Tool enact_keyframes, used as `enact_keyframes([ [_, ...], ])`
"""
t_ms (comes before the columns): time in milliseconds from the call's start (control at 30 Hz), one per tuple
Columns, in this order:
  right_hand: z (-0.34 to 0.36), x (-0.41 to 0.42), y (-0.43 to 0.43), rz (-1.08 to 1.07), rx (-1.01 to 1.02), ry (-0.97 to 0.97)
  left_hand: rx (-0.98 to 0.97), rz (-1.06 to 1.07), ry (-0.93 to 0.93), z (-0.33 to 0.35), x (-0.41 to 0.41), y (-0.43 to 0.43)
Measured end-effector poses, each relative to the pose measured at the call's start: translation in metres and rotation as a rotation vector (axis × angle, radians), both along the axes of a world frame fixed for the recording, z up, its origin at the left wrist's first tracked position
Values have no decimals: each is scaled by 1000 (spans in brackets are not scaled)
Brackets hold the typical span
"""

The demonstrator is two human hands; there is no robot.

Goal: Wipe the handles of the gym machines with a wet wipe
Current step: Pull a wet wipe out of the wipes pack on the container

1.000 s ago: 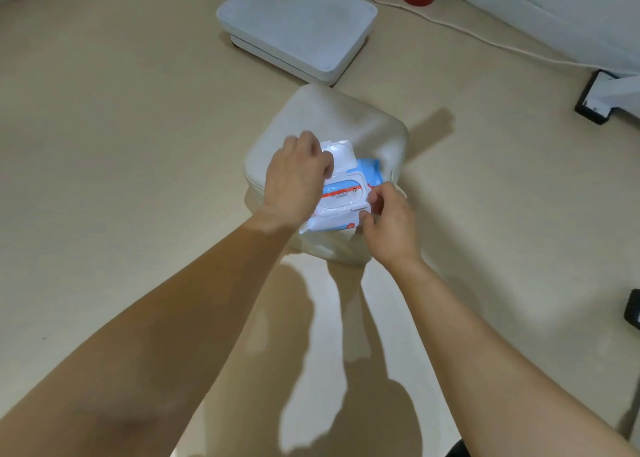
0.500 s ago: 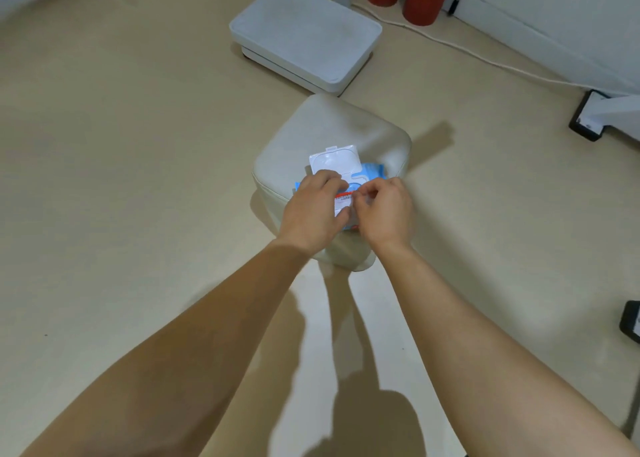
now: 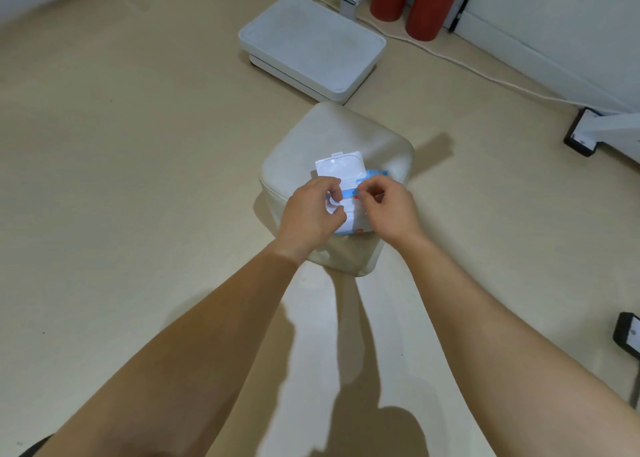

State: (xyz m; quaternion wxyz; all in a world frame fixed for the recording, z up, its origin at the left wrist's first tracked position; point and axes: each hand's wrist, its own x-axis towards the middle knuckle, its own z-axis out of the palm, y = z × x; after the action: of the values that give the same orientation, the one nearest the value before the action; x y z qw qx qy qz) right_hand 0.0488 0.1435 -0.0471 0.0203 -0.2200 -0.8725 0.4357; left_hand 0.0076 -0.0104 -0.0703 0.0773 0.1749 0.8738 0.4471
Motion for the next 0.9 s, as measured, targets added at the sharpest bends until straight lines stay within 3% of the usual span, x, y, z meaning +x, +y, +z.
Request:
enact_keyframes([
  [133,-3,-2,3,196,290,-2,39,-22,7,-5,2,-3],
  [700,13,-30,-11,728,971,-312,60,-17,44,-11,1,-2],
  [900,11,-33,1,860,947,-333,78,-4,-14,-12,0,-2],
])
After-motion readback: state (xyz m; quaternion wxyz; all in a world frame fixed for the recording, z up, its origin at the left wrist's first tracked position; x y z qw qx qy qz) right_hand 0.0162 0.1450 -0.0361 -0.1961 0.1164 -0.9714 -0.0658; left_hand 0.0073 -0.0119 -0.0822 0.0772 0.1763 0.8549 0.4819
